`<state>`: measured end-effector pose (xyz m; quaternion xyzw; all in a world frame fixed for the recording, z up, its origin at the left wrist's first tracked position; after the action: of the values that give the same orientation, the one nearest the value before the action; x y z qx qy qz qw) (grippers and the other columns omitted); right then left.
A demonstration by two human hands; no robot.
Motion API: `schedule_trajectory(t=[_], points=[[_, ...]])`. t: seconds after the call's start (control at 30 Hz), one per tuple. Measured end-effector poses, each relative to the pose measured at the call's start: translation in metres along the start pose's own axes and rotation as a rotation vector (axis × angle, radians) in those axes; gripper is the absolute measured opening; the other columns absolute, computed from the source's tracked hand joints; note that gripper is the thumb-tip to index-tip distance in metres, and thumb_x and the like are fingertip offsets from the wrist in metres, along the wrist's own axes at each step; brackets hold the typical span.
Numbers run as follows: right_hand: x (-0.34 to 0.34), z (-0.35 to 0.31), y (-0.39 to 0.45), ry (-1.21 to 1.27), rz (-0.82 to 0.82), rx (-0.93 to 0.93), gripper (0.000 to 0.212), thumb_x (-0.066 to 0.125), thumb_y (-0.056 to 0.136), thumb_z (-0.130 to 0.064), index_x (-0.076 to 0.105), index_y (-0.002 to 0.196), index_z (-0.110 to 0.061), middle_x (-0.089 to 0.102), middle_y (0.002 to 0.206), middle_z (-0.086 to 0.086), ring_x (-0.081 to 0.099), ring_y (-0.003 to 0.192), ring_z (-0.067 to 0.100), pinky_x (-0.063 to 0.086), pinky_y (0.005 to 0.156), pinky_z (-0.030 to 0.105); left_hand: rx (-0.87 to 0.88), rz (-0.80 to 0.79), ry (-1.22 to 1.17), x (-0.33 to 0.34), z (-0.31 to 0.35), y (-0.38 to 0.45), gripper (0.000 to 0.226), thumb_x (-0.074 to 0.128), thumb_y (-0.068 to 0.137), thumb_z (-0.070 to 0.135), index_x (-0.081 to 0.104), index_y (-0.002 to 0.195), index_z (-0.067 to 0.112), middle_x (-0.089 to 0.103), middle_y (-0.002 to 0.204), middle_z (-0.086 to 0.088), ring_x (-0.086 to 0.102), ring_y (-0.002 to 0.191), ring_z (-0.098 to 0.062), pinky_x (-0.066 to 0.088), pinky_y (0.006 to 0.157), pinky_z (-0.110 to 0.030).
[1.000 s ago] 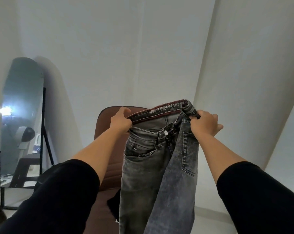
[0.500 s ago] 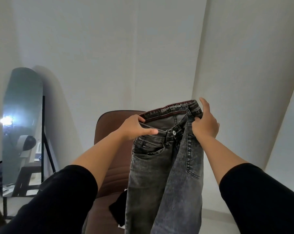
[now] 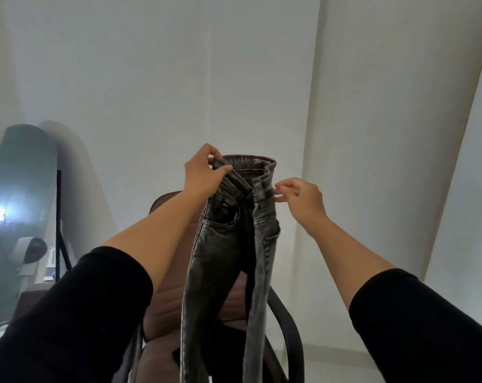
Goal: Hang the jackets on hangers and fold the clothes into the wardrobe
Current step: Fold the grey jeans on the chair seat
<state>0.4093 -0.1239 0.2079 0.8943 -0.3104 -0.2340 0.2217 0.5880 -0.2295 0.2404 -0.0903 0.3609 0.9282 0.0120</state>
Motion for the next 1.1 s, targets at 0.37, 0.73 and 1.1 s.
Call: schedule_trajectory(t=[0.37,0.73,1.1], points=[[0.043,-0.004,-0.012,0.074,-0.385,-0.021,0.052,0.081,0.071,-0.029,0.053,0.115,-0.021,0.065,0.111,-0.003,0.064,0.101,0.009,0.049,0.097,0.032,0.018,-0.019,0.014,0.000,0.016,0.000,0.018,0.076,0.075,0.022,0.060,0.081,0.025,0.070,0.086,-0.005,0.061,0.069,-0.013,0.048,0.059,-0.025],[0.057,0.010,-0.016,-0.338,-0.123,-0.138,0.012,0.062,0.087,-0.024,0.062,0.083,-0.012,0.058,0.090,0.002,0.055,0.085,0.020,0.035,0.072,0.024,-0.072,-0.025,0.108,-0.014,0.003,0.007,0.016,0.074,0.079,0.021,0.062,0.089,0.021,0.062,0.079,0.002,0.056,0.066,-0.005,0.045,0.057,-0.014],[0.023,-0.017,0.023,0.236,0.066,0.223,0.019,0.062,0.088,-0.011,0.054,0.072,-0.014,0.064,0.093,0.012,0.070,0.075,0.029,0.059,0.061,0.033,-0.262,0.103,0.033,-0.041,-0.026,0.019,0.013,0.068,0.083,0.019,0.060,0.091,0.026,0.067,0.101,-0.007,0.066,0.085,-0.021,0.057,0.078,-0.035]])
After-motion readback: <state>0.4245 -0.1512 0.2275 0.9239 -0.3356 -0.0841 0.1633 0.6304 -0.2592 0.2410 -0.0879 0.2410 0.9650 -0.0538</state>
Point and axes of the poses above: each hand's wrist, its own y-axis towards the middle knuckle, its own x-axis out of the palm, z = x × y, the point moved 1 cm from there along y, towards the middle knuckle
